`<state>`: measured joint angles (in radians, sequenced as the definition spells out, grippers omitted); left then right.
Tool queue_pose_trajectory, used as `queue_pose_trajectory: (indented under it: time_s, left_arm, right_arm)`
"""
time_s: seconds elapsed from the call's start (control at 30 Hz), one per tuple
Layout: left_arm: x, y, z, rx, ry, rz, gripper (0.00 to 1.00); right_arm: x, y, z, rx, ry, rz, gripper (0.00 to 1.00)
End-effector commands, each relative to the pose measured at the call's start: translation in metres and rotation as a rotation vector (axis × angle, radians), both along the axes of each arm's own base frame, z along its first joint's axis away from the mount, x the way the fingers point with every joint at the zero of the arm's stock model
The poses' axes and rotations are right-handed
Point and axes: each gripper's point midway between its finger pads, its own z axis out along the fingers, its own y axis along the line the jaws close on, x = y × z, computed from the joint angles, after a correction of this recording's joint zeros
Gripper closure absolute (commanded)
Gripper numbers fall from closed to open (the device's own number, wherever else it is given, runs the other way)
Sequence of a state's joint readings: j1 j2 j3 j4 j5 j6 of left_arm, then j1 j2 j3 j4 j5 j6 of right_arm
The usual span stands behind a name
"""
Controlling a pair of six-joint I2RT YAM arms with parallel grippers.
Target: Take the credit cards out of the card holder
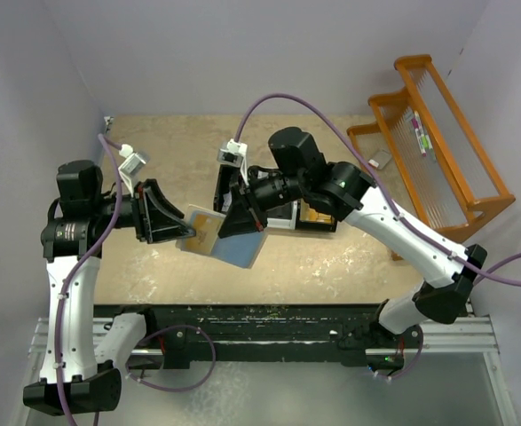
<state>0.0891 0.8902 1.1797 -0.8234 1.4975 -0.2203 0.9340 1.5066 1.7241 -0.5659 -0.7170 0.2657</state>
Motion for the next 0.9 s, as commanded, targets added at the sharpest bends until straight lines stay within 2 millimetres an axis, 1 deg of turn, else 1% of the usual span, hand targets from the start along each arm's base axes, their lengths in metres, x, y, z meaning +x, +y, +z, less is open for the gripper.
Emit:
queue_pose_trajectory:
  time_s: [0.0, 0.13, 0.33, 0.43, 0.5, 0.53, 0.57, 0.67, 0.73, 0.8, 0.87]
  left_arm:
    - [-0.016, -0.001, 0.004, -0.044, -0.058, -0.086, 0.59]
    - [-0.017, -0.001, 0.002, -0.054, -0.041, -0.092, 0.73]
    - [-0.022, -0.002, 0.004, -0.077, -0.042, -0.108, 0.81]
    - [-0.025, -0.002, 0.005, -0.084, -0.045, -0.11, 0.91]
    - [-0.027, -0.003, 0.007, -0.08, -0.059, -0.106, 0.98]
    - [-0.028, -0.003, 0.008, -0.079, -0.065, -0.106, 0.99]
    - [-0.03, -0.003, 0.01, -0.082, -0.065, -0.109, 1.0]
    - [-0.03, -0.003, 0.015, -0.092, -0.051, -0.12, 1.0]
    - [-0.026, -0.002, 0.017, -0.086, -0.03, -0.115, 1.0]
    - [-0.018, -0.002, 0.014, -0.071, 0.007, -0.098, 1.0]
    - [-0.009, -0.001, 0.01, -0.051, 0.042, -0.073, 1.0]
  right_arm:
    - [-0.01, 0.001, 0.023, 0.068, -0.04, 0.085, 1.0]
    - [-0.017, -0.001, 0.031, 0.102, -0.058, 0.123, 0.99]
    - [-0.02, -0.001, 0.037, 0.121, -0.068, 0.147, 0.97]
    - [-0.02, -0.001, 0.038, 0.123, -0.074, 0.153, 0.92]
    - [-0.018, -0.002, 0.039, 0.125, -0.086, 0.141, 0.8]
    - [-0.015, -0.003, 0.039, 0.128, -0.091, 0.131, 0.75]
    - [-0.014, -0.005, 0.039, 0.132, -0.09, 0.125, 0.69]
    - [-0.006, -0.009, 0.041, 0.146, -0.078, 0.099, 0.56]
    - [-0.001, -0.013, 0.044, 0.166, -0.056, 0.091, 0.5]
    - [0.006, -0.018, 0.049, 0.19, -0.05, 0.063, 0.37]
    - [0.025, -0.028, 0.054, 0.207, -0.046, -0.01, 0.27]
